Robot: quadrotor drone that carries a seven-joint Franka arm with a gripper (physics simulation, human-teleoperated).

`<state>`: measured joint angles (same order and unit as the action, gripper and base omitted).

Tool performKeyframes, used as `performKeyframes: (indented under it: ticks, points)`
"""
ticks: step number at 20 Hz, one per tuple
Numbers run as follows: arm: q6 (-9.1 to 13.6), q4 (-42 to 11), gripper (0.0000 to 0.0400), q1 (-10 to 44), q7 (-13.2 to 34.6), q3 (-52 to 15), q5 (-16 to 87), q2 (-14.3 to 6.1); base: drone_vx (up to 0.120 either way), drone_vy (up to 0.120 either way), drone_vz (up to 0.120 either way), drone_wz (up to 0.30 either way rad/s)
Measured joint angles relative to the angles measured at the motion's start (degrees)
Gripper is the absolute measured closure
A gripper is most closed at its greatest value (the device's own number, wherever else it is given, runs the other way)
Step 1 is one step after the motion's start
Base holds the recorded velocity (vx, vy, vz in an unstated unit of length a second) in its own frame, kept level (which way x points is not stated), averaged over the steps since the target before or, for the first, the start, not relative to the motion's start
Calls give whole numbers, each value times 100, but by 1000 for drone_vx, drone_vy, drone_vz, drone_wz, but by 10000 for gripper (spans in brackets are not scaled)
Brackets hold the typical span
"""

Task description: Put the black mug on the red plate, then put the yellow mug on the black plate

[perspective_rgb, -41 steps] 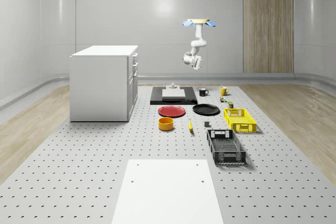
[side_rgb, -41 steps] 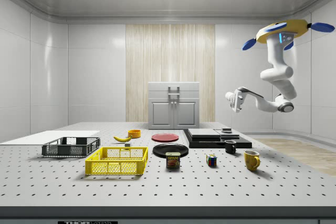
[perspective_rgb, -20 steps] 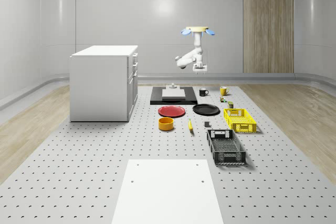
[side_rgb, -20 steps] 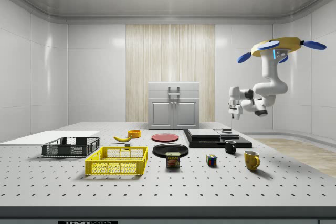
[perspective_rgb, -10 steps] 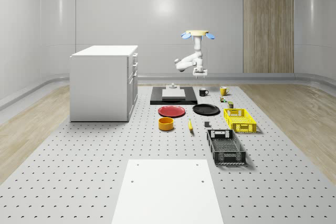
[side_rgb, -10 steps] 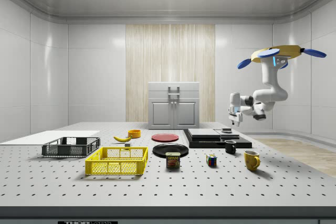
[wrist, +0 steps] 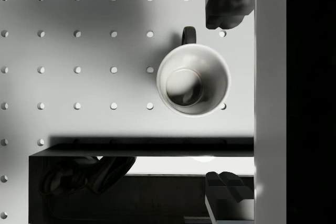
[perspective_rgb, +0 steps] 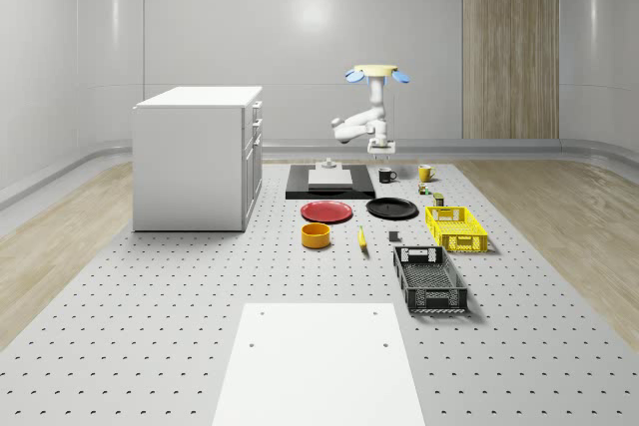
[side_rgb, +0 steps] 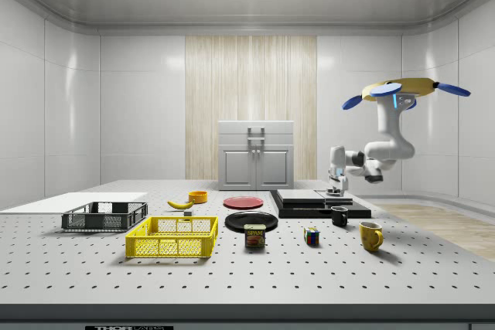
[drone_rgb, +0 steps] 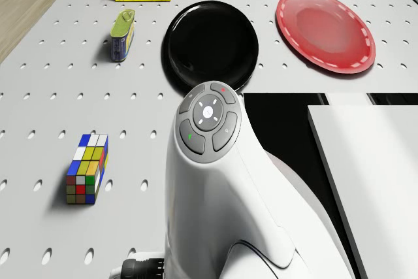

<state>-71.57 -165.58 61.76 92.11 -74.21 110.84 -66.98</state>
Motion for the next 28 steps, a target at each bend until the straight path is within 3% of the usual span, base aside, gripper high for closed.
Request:
performKeyframes:
  ticks: [9, 19, 28]
  points:
    - [-229, 18, 0, 80, 75, -66, -120, -248, 0, -13, -111, 0]
    - [-764, 138, 0, 66, 25, 480, 323, -619, 0, 0, 0, 0]
    - [-1018, 197, 0, -13, -84, 597, 387, -826, 0, 0, 0, 0]
